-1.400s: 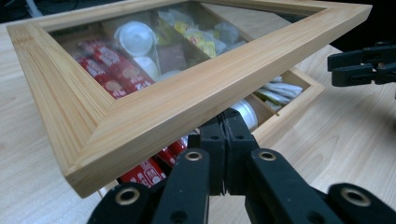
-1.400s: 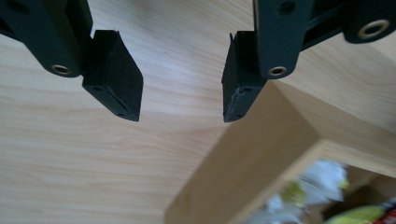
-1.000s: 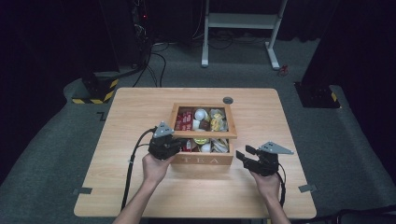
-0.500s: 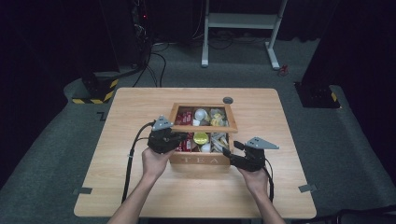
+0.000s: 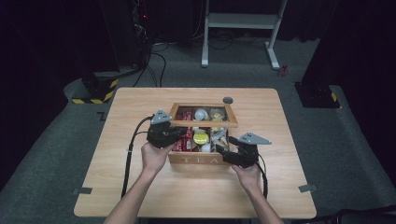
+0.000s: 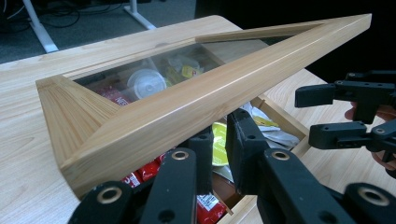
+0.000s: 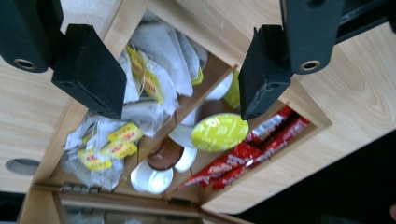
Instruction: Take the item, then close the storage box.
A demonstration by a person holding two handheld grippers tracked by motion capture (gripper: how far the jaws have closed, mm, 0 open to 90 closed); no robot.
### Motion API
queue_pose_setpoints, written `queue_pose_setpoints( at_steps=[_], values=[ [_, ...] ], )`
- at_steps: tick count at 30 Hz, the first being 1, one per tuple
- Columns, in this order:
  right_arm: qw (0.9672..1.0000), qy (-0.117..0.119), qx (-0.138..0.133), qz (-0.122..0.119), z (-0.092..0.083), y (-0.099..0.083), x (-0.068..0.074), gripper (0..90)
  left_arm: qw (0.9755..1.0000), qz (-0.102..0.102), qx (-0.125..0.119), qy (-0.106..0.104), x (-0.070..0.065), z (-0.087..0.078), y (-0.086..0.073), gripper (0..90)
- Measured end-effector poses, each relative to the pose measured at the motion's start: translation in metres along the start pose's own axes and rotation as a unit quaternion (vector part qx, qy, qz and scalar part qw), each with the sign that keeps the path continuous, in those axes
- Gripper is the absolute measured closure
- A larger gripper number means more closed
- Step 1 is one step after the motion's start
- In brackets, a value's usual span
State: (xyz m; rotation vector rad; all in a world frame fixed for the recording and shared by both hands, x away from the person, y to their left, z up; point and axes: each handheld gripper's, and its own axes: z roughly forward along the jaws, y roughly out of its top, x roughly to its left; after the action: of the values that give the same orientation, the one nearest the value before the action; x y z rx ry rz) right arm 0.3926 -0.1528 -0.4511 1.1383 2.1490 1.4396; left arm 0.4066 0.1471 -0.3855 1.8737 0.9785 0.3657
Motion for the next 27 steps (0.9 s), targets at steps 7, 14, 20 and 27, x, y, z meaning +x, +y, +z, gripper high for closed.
queue_pose_setpoints(
  at_steps=[7, 14, 20, 27],
  values=[
    [0.9994, 0.008, 0.018, -0.030, 0.006, 0.007, 0.007, 32.4, 0.9999, -0.006, -0.006, -0.007, 0.003, 0.000, 0.004, 80.9],
    [0.9983, 0.014, 0.032, -0.046, 0.018, 0.013, 0.014, 35.6, 1.0000, 0.000, -0.003, -0.005, 0.005, -0.001, 0.010, 80.9],
    [0.9978, 0.019, 0.042, -0.048, 0.026, 0.016, 0.016, 37.1, 0.9999, -0.005, -0.008, -0.007, 0.006, -0.001, 0.014, 80.8],
    [0.9961, 0.019, 0.066, -0.056, 0.040, 0.018, 0.019, 37.1, 1.0000, 0.000, -0.007, -0.004, 0.007, -0.002, 0.018, 80.7]
  ],
)
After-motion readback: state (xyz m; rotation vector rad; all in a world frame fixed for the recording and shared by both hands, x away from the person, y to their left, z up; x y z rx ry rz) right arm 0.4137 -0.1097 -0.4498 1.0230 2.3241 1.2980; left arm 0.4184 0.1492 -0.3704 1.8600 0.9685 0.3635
